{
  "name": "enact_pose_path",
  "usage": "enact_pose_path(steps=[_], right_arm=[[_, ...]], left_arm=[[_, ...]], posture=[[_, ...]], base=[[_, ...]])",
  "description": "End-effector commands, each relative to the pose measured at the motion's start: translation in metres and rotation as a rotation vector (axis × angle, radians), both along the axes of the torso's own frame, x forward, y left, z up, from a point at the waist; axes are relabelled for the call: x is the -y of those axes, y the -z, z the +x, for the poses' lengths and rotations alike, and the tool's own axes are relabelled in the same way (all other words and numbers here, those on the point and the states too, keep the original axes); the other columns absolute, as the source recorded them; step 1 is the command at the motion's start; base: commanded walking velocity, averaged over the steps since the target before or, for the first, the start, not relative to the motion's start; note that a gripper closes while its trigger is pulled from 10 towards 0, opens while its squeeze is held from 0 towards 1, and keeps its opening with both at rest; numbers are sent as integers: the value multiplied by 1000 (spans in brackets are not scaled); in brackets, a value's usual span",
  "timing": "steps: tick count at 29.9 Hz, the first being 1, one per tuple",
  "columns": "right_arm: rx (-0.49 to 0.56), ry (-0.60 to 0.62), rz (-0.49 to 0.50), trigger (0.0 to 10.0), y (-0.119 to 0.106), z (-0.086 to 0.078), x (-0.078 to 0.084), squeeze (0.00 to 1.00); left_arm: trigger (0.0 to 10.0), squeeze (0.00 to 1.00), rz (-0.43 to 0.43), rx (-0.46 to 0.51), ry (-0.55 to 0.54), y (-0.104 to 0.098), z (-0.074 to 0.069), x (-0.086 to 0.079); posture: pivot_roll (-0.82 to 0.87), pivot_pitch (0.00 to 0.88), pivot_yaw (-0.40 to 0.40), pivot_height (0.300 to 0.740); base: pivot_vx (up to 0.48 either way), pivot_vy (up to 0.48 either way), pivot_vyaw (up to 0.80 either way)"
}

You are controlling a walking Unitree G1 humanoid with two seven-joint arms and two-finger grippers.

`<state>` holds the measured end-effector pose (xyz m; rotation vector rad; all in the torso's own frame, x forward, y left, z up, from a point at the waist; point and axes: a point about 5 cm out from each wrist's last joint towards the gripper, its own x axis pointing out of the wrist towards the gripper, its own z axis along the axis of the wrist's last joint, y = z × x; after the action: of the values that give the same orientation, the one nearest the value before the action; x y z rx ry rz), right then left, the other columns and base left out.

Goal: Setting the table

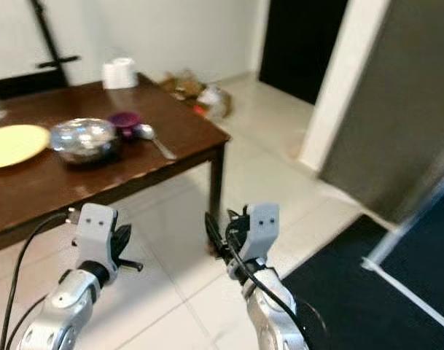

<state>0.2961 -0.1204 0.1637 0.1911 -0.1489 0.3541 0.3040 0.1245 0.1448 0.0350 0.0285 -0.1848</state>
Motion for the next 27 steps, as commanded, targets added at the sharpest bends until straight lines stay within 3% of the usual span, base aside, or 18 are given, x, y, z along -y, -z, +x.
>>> enact_pose_path(steps=[1,13,17,27], right_arm=[[-14,3,7,10000,4,-1,0,0],[4,36,28,10000,-2,2,4,0],[33,63,48,10000,-9,2,4,0],[192,24,119,10000,-56,0,0,0]], left_arm=[[10000,0,20,-17,-10,5,-1,-2],[10000,0,91,62,-86,-9,8,-13],[10000,0,107,96,-117,-14,11,-16],[10000,20,174,260,-150,-45,16,-17]], posture=[[18,69,53,740],[19,72,51,740],[19,72,51,740],[16,79,50,740]], base=[[0,0,794],[0,0,781],[0,0,0],[480,0,0]])
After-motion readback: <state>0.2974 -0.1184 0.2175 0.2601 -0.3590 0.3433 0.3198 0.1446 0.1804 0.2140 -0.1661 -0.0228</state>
